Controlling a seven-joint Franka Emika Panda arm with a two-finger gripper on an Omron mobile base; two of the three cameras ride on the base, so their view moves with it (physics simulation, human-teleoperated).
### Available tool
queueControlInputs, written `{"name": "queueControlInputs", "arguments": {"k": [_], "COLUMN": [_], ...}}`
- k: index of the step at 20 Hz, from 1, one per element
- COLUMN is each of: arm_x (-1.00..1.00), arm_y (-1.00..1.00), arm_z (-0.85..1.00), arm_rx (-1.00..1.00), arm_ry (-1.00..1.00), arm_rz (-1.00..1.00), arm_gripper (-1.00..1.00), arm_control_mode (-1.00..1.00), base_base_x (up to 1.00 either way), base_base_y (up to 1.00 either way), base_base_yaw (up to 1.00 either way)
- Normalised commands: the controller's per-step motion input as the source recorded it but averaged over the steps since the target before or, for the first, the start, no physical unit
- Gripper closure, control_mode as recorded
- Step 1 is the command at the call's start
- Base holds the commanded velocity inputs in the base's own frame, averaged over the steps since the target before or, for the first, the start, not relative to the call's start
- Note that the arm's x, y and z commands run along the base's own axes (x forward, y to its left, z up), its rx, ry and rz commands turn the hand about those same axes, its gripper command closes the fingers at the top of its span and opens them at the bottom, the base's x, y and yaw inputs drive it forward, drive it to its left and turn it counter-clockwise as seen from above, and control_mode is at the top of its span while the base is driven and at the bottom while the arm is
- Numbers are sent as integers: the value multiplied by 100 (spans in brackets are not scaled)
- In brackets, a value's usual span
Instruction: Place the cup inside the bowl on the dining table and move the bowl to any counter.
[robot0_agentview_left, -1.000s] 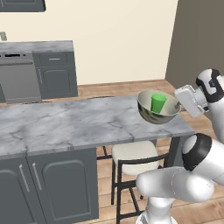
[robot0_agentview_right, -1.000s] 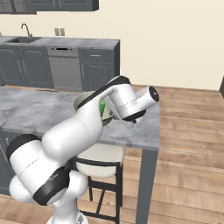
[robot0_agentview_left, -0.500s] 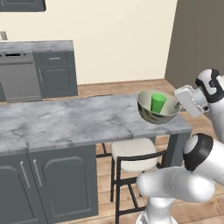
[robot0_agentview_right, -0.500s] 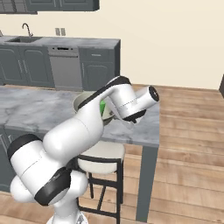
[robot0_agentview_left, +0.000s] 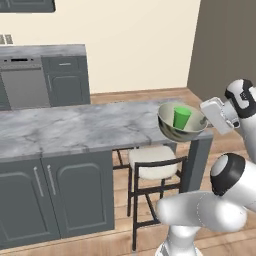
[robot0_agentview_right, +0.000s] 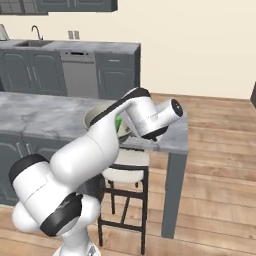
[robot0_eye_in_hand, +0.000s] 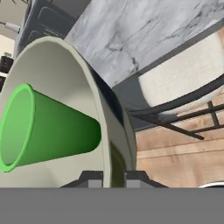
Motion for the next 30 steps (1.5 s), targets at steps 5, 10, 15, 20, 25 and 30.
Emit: {"name": "queueControlInputs", "arguments": {"k": [5, 10, 15, 20, 25, 30], "arm_x": [0, 0, 0, 0, 0, 0], "arm_y": [0, 0, 0, 0, 0, 0], "arm_z": [0, 0, 0, 0, 0, 0], "arm_rx": [0, 0, 0, 0, 0, 0], "arm_ry": [0, 0, 0, 0, 0, 0], "arm_rz": [0, 0, 0, 0, 0, 0], "arm_gripper": [100, 100, 100, 100, 100, 100], "arm_control_mode": [100, 100, 100, 100, 100, 100], "base_base_x": [-37, -16, -9, -16, -14, -6], "base_base_y": [84, 86, 83, 69, 69, 74], "base_base_yaw": [-2, -6, -7, -7, -8, -8]}}
